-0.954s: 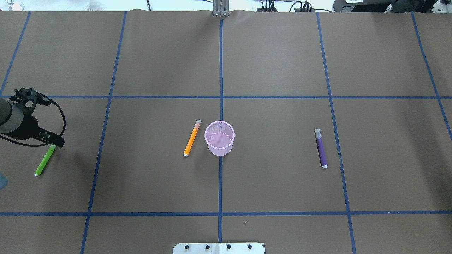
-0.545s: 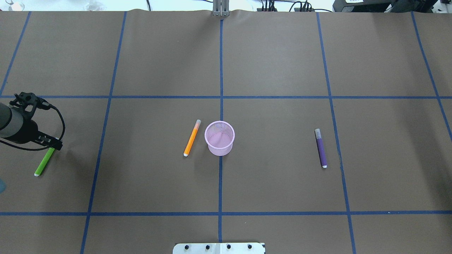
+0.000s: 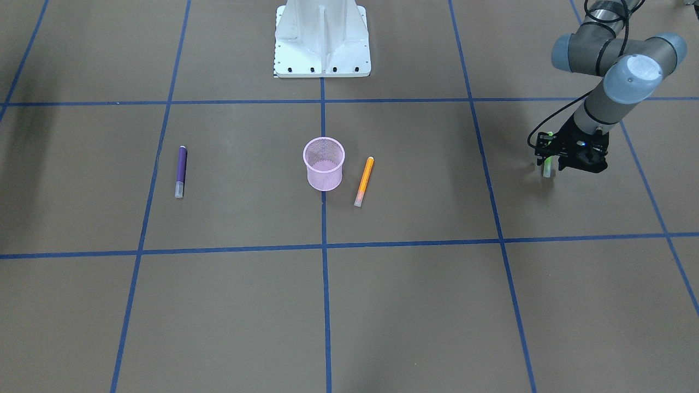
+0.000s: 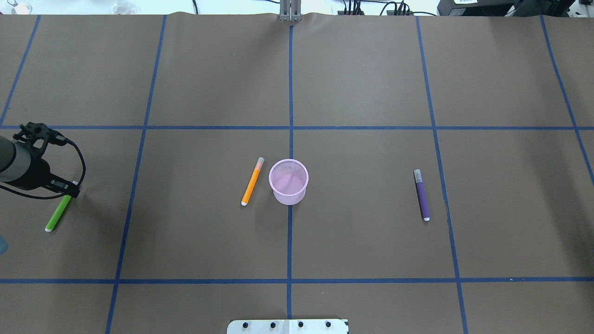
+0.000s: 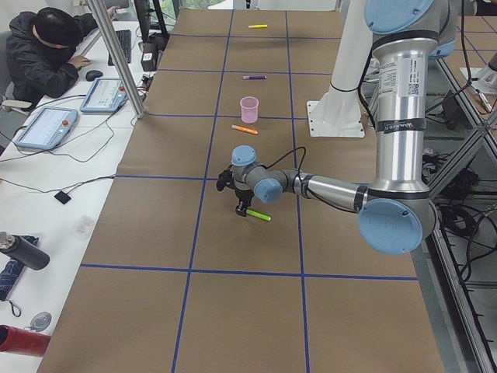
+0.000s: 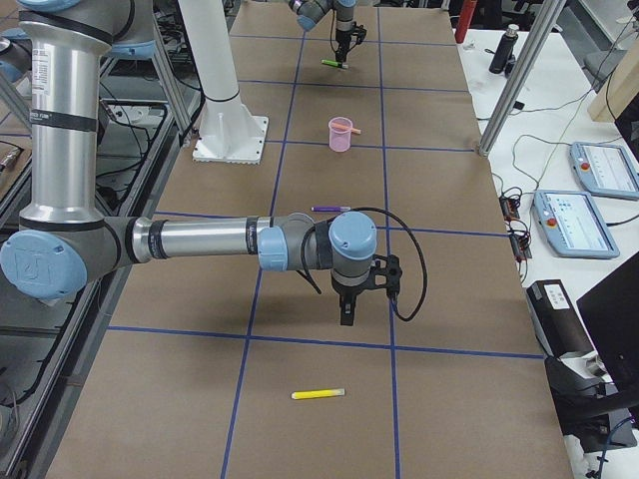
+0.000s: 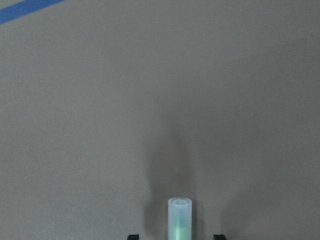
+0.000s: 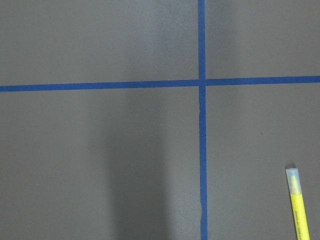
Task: Collect pens into pen holder
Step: 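Close the left gripper on the green marker's cap end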
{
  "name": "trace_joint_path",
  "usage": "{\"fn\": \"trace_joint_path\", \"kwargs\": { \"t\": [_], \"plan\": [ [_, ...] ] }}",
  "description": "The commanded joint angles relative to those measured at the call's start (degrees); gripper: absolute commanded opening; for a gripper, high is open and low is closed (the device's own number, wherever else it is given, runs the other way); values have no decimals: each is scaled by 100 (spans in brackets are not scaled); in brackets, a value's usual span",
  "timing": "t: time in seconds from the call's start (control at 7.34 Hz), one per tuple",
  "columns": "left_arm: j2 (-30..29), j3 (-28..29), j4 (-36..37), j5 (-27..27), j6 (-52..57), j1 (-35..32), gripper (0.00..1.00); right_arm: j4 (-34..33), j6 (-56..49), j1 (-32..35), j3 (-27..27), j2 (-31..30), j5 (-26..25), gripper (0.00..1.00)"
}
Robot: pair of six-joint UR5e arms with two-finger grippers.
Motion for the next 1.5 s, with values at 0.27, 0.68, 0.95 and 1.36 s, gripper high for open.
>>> {"fn": "trace_joint_path", "kwargs": {
  "t": [0.27,0.68,0.95,1.36],
  "plan": [
    [0,5,1,0,6,59,56,0,-9,-5,-42,26,-16,100],
    [0,40,1,0,6,103,55,0,-18,-5,-42,26,-16,100],
    [0,49,0,0,6,120,46,0,-18,-5,-42,26,-24,100],
    [9,23,1,-52,6,120,6,0,-18,-5,-94,35,-33,100]
  ]
}}
